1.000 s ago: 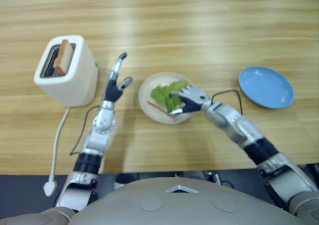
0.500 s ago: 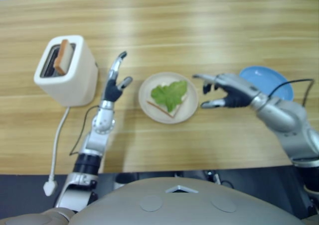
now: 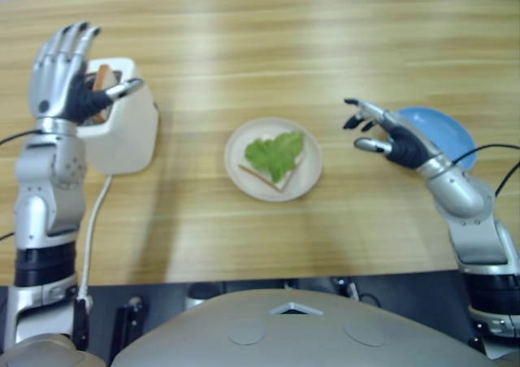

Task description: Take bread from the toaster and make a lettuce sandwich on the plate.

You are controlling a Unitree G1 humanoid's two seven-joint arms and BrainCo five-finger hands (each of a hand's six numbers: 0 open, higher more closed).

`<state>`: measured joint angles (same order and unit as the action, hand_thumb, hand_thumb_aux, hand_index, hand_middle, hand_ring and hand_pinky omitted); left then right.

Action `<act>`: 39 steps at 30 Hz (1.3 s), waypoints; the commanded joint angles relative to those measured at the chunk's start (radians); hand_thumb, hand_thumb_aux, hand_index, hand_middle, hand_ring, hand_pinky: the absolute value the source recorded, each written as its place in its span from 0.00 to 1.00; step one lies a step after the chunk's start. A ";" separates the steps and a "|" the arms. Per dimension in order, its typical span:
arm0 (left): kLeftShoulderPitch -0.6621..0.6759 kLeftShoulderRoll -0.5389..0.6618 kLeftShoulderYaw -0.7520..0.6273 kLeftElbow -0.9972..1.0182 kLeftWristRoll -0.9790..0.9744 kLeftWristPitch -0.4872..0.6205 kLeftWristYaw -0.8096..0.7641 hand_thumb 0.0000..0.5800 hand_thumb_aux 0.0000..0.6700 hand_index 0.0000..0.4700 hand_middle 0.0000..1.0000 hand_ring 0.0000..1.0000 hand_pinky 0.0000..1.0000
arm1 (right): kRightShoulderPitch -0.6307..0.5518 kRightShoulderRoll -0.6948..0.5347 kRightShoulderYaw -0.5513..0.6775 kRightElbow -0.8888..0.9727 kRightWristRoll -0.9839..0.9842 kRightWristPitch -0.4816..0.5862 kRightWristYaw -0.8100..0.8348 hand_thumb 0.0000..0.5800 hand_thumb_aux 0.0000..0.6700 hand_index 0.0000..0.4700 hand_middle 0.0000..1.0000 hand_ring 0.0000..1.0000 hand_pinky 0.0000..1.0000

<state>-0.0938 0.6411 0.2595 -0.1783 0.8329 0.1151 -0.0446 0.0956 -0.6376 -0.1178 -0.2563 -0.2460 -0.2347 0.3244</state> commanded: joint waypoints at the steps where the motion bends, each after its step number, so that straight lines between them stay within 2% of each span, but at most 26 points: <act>1: 0.009 0.014 -0.016 0.087 0.002 0.091 -0.044 0.00 0.00 0.00 0.00 0.00 0.00 | -0.003 -0.002 -0.007 0.031 -0.014 -0.014 -0.008 0.00 0.00 0.00 0.30 0.30 0.30; 6: -0.005 0.012 -0.052 0.165 -0.014 0.150 -0.057 0.00 0.00 0.00 0.00 0.00 0.00 | 0.003 -0.002 -0.007 0.046 -0.018 -0.025 -0.014 0.00 0.00 0.00 0.29 0.29 0.29; 19: -0.026 0.012 -0.109 0.209 -0.078 0.154 -0.033 0.00 0.00 0.00 0.00 0.00 0.00 | -0.002 -0.006 -0.004 0.081 -0.040 -0.044 -0.027 0.00 0.00 0.00 0.27 0.27 0.27; 20: -0.027 0.011 -0.107 0.211 -0.088 0.149 -0.027 0.74 0.49 0.48 0.56 0.56 0.56 | -0.001 -0.006 -0.005 0.081 -0.042 -0.044 -0.028 0.00 0.00 0.00 0.27 0.27 0.27; 21: -0.027 0.010 -0.102 0.209 -0.097 0.143 -0.019 0.97 0.82 0.80 1.00 1.00 1.00 | -0.002 -0.006 -0.005 0.082 -0.045 -0.044 -0.029 0.00 0.00 0.00 0.27 0.27 0.27; 22: -0.026 0.011 -0.100 0.207 -0.107 0.140 -0.016 1.00 1.00 0.98 1.00 1.00 1.00 | -0.003 -0.006 -0.005 0.084 -0.047 -0.045 -0.030 0.00 0.00 0.00 0.27 0.27 0.27; 34: -0.016 0.021 -0.084 0.169 -0.164 0.125 0.008 1.00 1.00 0.98 1.00 1.00 1.00 | -0.002 -0.009 -0.005 0.101 -0.069 -0.050 -0.043 0.00 0.00 0.00 0.24 0.24 0.24; 39: -0.016 0.013 -0.050 0.097 -0.197 0.062 0.072 1.00 1.00 0.98 1.00 1.00 1.00 | -0.004 -0.012 -0.005 0.110 -0.077 -0.052 -0.051 0.00 0.00 0.00 0.24 0.24 0.24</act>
<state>-0.1080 0.6519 0.1844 -0.0263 0.6571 0.2142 -0.0058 0.0951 -0.6415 -0.1200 -0.1609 -0.3110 -0.2829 0.2747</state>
